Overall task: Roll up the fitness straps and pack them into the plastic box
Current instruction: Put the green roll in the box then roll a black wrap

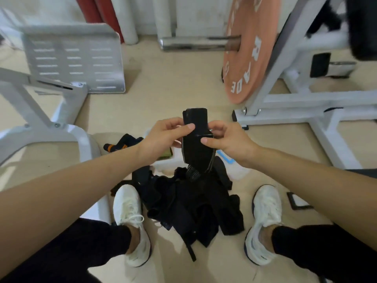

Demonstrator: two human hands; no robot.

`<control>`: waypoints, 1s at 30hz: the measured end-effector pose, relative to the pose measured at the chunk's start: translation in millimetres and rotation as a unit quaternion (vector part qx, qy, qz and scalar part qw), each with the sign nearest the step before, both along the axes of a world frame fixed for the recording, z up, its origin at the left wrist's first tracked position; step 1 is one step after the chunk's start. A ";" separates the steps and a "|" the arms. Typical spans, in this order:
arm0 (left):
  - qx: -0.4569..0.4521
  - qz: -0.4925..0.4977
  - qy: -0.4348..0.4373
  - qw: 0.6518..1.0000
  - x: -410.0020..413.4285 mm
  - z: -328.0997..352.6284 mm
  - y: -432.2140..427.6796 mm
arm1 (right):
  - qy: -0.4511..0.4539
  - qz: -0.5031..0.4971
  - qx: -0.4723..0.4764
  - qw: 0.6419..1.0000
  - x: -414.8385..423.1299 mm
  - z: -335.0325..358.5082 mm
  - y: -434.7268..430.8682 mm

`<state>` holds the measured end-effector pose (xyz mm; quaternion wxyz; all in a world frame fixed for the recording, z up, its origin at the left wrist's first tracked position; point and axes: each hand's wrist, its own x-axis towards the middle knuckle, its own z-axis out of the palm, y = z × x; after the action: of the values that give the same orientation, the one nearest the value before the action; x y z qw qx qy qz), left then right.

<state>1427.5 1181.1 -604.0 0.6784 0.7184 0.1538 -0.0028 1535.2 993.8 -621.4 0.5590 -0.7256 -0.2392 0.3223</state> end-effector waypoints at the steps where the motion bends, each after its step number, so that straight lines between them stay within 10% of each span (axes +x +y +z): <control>1: 0.004 -0.006 -0.014 1.000 -3.4 14.6 -0.7 | -0.009 0.003 0.008 1.000 0.1 17.5 0.7; 16: 0.033 0.044 -0.213 0.975 38.4 121.7 12.2 | 0.007 -0.042 0.127 0.991 32.2 134.0 35.9; 30: 0.047 0.013 -0.184 0.982 61.0 112.2 37.1 | 0.081 -0.047 0.150 0.984 55.6 118.9 46.9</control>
<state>1488.5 1218.1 -491.8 0.6609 0.7353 0.0360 0.1457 1590.8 1040.7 -502.5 0.6939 -0.6151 -0.2040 0.3139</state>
